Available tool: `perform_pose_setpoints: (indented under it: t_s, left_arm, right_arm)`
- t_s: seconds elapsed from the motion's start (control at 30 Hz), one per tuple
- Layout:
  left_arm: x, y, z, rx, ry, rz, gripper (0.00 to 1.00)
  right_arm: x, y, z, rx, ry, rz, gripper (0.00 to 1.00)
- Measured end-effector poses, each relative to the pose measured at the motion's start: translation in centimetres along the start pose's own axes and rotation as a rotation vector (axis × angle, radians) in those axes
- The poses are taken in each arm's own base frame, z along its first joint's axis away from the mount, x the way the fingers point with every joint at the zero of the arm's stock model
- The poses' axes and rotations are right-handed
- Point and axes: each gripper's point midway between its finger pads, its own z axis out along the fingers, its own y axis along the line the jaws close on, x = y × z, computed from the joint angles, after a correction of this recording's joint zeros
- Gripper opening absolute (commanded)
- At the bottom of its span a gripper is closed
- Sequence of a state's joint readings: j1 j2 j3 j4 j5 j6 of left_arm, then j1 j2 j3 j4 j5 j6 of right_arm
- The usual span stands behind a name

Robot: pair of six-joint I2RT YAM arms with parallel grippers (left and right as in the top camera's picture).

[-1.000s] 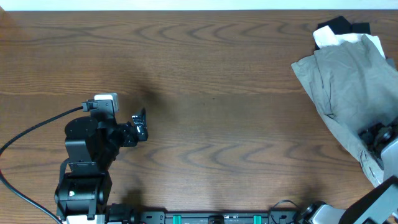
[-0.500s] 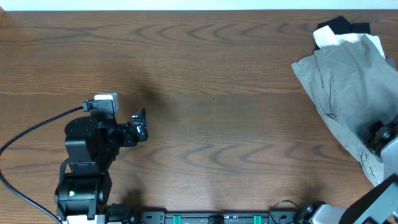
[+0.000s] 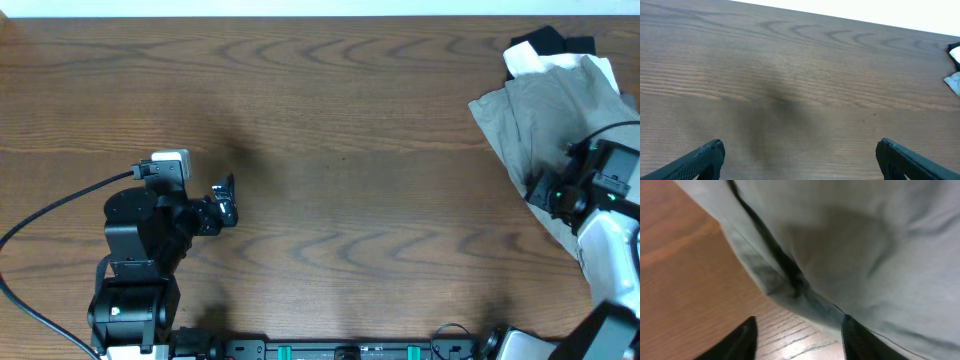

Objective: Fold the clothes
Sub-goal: 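Reach the right gripper into the clothes pile and grasp the khaki shorts, then pull the khaki shorts left and drop them onto the table center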

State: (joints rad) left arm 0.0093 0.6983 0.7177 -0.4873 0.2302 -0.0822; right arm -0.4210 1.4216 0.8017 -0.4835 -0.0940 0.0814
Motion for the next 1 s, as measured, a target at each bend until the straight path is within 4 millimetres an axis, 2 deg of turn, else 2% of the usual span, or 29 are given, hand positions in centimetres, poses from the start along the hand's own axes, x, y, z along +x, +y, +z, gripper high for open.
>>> perform_pose_setpoints:
  t_s: [0.13,0.33,0.4,0.53,0.6,0.87,1.0]
  left_arm:
    - [0.0,0.0,0.0,0.0,0.0,0.0,0.98]
    - [0.0,0.0,0.0,0.0,0.0,0.0,0.98]
    - [0.0,0.0,0.0,0.0,0.0,0.0,0.98]
    - [0.0,0.0,0.0,0.0,0.0,0.0,0.98]
    - [0.0,0.0,0.0,0.0,0.0,0.0,0.98]
    - [0.0,0.0,0.0,0.0,0.0,0.0,0.98]
    - [0.0,0.0,0.0,0.0,0.0,0.0,0.98]
  right_arm:
    - [0.7,-0.4,2.3,0.014,0.049,-0.024,0.58]
    - [1.8,0.2,5.1,-0.036,0.103,-0.086,0.57]
    - [1.9,0.9,5.6,-0.052,0.107,-0.123,0.47]
    - [1.3,2.0,5.8,-0.047,0.077,-0.207,0.12]
    - [1.3,2.0,5.9,-0.024,0.074,-0.229,0.02]
    - [1.1,1.8,5.9,0.045,0.066,-0.244,0.01]
    - [1.0,2.9,5.5,0.022,0.055,-0.261,0.01]
